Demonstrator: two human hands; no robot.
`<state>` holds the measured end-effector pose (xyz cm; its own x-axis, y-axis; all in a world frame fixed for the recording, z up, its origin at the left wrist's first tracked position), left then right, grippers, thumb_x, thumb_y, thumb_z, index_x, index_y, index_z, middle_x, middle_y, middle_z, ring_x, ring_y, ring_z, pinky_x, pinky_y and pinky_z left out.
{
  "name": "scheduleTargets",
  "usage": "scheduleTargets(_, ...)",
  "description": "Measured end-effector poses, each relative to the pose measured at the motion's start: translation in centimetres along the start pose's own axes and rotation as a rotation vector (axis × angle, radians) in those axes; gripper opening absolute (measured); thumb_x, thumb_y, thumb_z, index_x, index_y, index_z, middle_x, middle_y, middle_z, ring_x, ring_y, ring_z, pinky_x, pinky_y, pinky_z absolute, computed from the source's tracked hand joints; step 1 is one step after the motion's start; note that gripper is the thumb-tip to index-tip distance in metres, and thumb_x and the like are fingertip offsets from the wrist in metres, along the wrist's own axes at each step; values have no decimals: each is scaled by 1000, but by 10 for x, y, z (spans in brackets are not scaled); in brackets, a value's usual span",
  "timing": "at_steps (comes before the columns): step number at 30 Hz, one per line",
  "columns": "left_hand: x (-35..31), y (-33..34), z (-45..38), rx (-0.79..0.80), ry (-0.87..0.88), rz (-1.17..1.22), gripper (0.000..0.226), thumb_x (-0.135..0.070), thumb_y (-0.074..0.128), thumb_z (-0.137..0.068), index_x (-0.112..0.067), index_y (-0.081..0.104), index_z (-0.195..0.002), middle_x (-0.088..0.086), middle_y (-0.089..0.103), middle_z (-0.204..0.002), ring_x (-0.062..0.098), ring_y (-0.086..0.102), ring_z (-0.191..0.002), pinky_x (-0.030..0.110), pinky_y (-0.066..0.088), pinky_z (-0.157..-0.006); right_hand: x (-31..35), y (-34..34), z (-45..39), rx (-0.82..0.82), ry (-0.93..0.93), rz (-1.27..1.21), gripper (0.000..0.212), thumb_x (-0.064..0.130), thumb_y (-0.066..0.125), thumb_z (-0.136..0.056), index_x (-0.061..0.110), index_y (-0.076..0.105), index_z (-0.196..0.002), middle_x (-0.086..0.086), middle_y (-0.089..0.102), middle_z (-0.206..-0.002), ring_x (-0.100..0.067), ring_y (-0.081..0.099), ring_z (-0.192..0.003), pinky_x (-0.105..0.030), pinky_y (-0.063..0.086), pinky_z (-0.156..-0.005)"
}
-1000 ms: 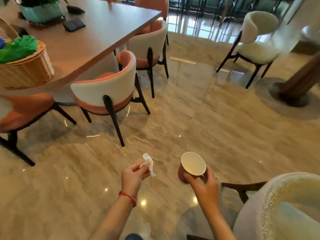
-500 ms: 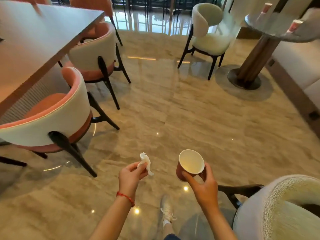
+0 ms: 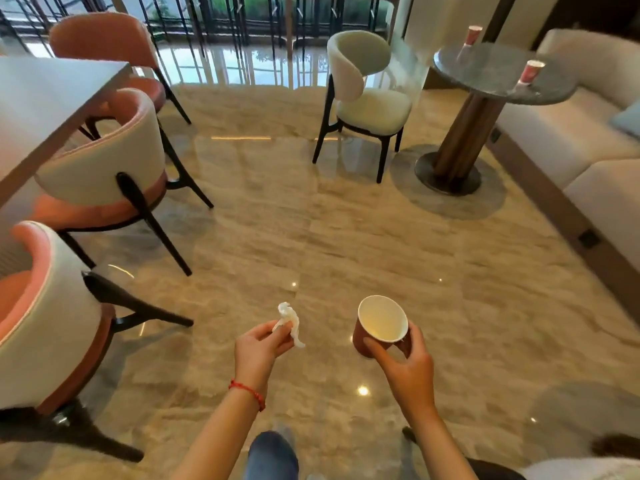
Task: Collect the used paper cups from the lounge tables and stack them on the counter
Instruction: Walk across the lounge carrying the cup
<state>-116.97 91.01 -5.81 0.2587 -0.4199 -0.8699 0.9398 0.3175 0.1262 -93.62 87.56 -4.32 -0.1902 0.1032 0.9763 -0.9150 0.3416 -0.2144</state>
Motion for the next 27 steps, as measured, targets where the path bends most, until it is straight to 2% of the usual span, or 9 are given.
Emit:
scheduleTargets(5, -25, 48, -69, 109, -15, -54, 6, -10, 69, -79, -8, 74, -76, 7, 74, -73, 15, 71, -71, 17, 54, -61, -7, 8, -59, -105, 46, -1, 53, 18, 83, -66, 24, 55, -111, 11, 63, -104, -2, 61, -94, -15, 49, -73)
scheduleTargets(10, -54, 103, -133, 245, -35, -146, 8, -10, 68, -80, -6, 72, -75, 1, 71, -64, 10, 69, -64, 18, 56, -63, -6, 16, -112, -259, 82, 2, 52, 17, 83, -67, 22, 55, -111, 11, 63, -103, -6, 61, -95, -15, 49, -71)
scheduleTargets(14, -75, 145, -170, 365, -42, -243, 8, -8, 66, -81, -6, 72, -76, 6, 71, -69, 11, 68, -64, 19, 55, -63, -1, 17, -140, -381, 97, -16, 56, 28, 83, -62, 30, 54, -110, 14, 61, -105, 0, 59, -97, -11, 48, -73)
scheduleTargets(18, -83, 194, -182, 491, -89, -317, 13, -7, 66, -82, -8, 73, -71, 10, 69, -70, 15, 66, -67, 26, 55, -74, 5, 3, -150, -513, 139, -50, 57, 35, 81, -59, 39, 52, -108, 15, 61, -108, 5, 58, -98, -11, 49, -76)
scheduleTargets(23, -69, 259, -178, 644, -120, -420, 9, -8, 66, -82, -3, 72, -78, 2, 71, -63, 7, 67, -59, 16, 55, -62, -4, -34, -142, -699, 201, -49, 60, 47, 78, -54, 40, 53, -108, 18, 60, -110, 10, 56, -100, -6, 46, -77)
scheduleTargets(27, -50, 311, -165, 746, -163, -486, 7, -8, 67, -81, -6, 72, -78, 7, 71, -74, 10, 68, -64, 23, 55, -69, -13, -74, -128, -859, 254, -32, 60, 47, 77, -55, 39, 52, -109, 22, 57, -109, 18, 52, -98, -1, 42, -73)
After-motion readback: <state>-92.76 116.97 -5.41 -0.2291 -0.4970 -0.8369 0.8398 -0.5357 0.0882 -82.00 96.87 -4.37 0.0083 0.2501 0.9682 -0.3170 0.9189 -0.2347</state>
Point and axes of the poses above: each hand's wrist, its own z-axis away from the middle knuckle, its own y-axis out of the palm, x = y × z, the point moved 4 cm from there along -z, towards the middle knuckle
